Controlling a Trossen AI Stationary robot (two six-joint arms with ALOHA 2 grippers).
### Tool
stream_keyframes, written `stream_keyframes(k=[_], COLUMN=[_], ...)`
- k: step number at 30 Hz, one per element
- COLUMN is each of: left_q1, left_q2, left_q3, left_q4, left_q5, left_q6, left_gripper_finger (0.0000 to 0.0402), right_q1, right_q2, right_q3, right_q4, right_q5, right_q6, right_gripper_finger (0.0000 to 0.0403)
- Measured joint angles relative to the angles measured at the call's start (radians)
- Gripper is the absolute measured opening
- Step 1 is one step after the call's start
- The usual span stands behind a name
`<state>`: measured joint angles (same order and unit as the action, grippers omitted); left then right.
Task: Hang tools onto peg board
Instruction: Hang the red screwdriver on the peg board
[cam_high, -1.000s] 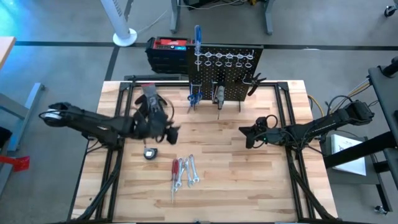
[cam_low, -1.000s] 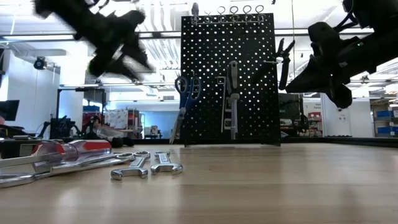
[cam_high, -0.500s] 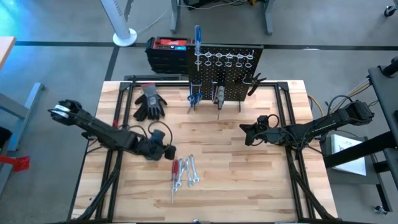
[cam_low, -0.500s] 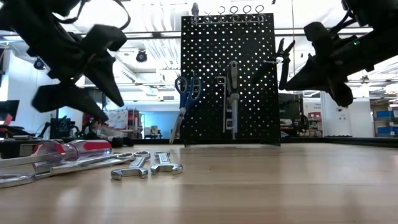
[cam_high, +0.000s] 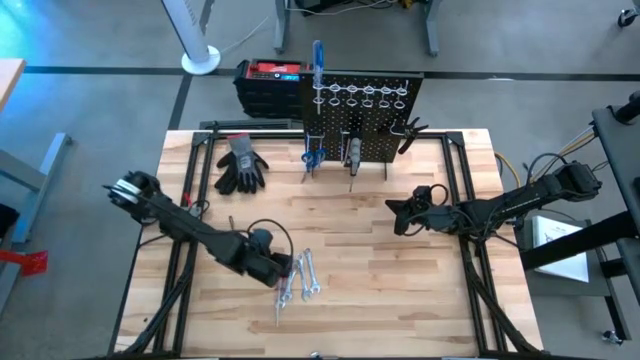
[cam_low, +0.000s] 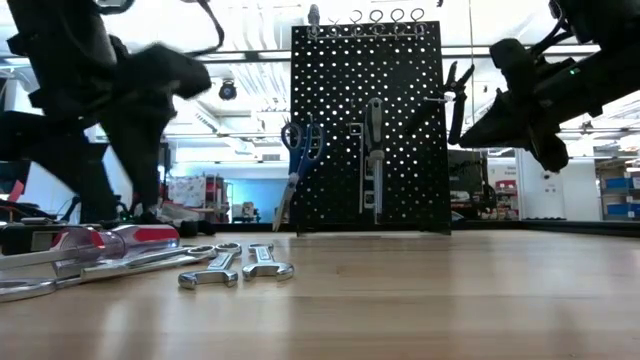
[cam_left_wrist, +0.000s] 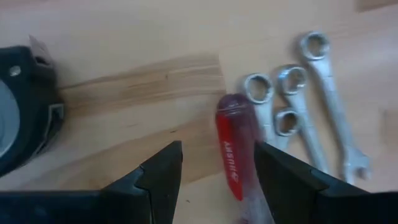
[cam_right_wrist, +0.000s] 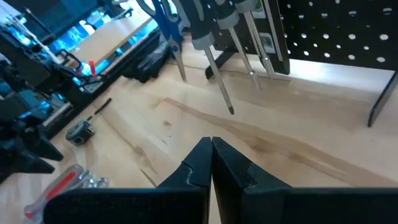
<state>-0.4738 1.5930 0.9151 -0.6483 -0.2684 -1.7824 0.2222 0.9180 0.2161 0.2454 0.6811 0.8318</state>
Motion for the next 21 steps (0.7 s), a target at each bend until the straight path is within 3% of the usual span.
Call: stream_keyframes(k=[8, 14, 21], left_q1=[0.003, 0.006, 0.007], left_q2=[0.111, 0.110, 0.129], left_q3=[0.080, 0.086, 0.083], left_q4=[-0.016, -0.016, 0.020], left_q5=[-0.036, -0.043, 0.018], left_q6=[-0.009, -0.008, -0.007], left_gripper_finger=[0.0198, 0.0249, 0.0295], right_q1=[0.000, 0.000, 0.000], right_q2=[0.000, 0.000, 0.000], right_q3=[-0.002, -0.010, -0.017], right_q4=[-0.103, -0.116, -0.116], right_q5=[-0.029, -0.029, -0.027], right_q6=[0.004, 0.013, 0.013], right_gripper_finger=[0.0003, 0.0003, 0.0003])
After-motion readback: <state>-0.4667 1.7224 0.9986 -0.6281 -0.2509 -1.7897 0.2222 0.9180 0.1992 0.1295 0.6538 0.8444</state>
